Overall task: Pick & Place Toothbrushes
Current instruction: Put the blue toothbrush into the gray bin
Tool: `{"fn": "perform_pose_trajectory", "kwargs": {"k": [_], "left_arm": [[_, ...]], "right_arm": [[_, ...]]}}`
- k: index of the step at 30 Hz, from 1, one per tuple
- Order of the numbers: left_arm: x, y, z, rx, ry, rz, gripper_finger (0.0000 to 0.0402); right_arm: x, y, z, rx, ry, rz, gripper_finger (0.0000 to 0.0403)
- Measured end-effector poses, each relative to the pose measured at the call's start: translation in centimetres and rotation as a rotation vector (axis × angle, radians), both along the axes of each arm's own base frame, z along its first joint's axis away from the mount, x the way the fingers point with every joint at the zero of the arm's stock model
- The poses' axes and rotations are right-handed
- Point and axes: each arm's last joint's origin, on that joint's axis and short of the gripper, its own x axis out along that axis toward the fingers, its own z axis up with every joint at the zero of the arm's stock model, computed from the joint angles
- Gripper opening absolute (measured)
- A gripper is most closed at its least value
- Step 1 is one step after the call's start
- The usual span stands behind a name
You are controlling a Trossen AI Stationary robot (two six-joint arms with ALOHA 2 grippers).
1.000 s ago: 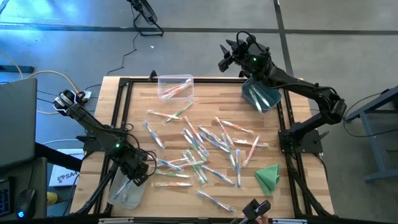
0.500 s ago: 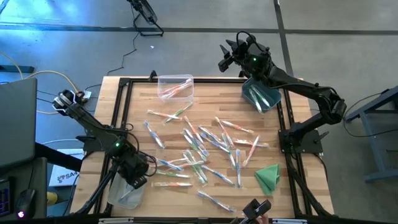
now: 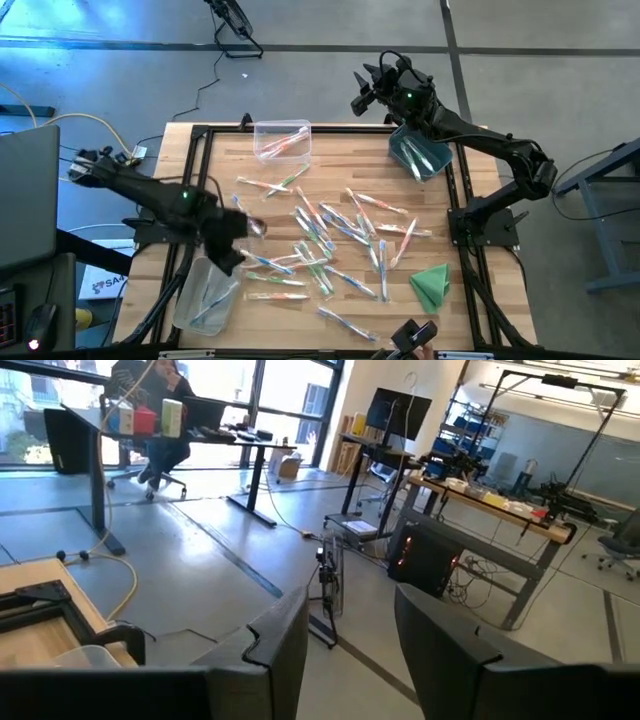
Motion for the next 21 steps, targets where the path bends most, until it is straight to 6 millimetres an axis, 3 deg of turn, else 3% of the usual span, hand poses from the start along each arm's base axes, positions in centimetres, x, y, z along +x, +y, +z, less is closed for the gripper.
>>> {"fn": "perform_pose_trajectory", "kwargs": {"k": [12, 21], "left_arm": [[0.9, 6.8, 1.0, 0.186, -0.271, 0.207, 0.0012], [1.4, 11.3, 1.6, 0.594, -0.440, 0.369, 0.0001]], "right_arm": [[0.0, 0.0, 0.0, 0.001, -0.002, 0.001, 0.0144], [0.0, 0.0, 0.0, 0.004, -0.005, 0.009, 0.0144]]}}
